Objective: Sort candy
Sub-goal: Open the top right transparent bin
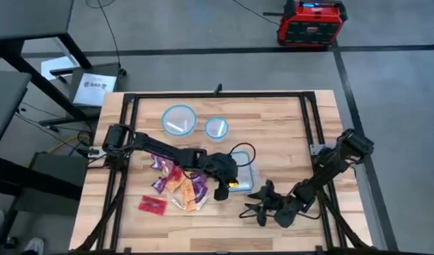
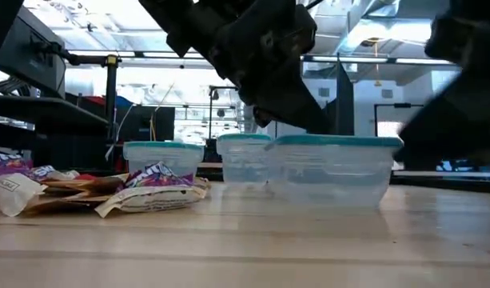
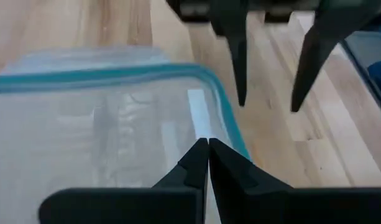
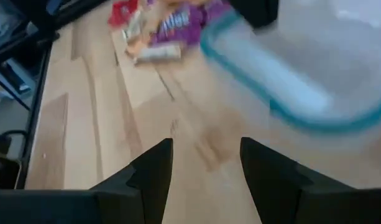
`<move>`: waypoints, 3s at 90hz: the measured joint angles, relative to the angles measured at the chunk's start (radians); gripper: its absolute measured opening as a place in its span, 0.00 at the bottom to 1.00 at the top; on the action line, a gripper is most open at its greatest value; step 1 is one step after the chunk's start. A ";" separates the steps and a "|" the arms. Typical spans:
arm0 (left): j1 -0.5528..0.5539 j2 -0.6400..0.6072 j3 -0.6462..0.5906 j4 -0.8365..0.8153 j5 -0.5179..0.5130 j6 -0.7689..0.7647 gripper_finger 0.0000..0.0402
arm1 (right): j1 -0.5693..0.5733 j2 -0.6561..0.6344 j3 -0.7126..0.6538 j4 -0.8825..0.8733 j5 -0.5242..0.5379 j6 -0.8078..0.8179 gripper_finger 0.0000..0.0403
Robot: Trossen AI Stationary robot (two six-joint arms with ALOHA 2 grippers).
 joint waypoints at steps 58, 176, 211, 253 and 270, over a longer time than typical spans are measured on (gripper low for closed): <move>0.046 0.132 0.014 0.116 0.273 0.051 0.00 | -0.082 0.168 -0.015 0.303 0.089 -0.057 0.54; -0.024 0.078 0.410 -0.602 0.075 0.164 0.00 | -0.031 -0.038 0.034 0.213 -0.092 -1.118 0.41; -0.144 -0.051 0.441 -0.900 -0.246 0.162 0.00 | -0.121 0.056 0.097 0.175 -0.063 -1.137 0.41; -0.202 -0.058 0.441 -0.974 -0.259 0.134 0.00 | -0.146 0.042 0.110 0.180 -0.065 -1.186 0.03; -0.214 -0.070 0.441 -0.991 -0.259 0.131 0.00 | -0.165 -0.033 0.163 0.149 -0.042 -1.223 0.01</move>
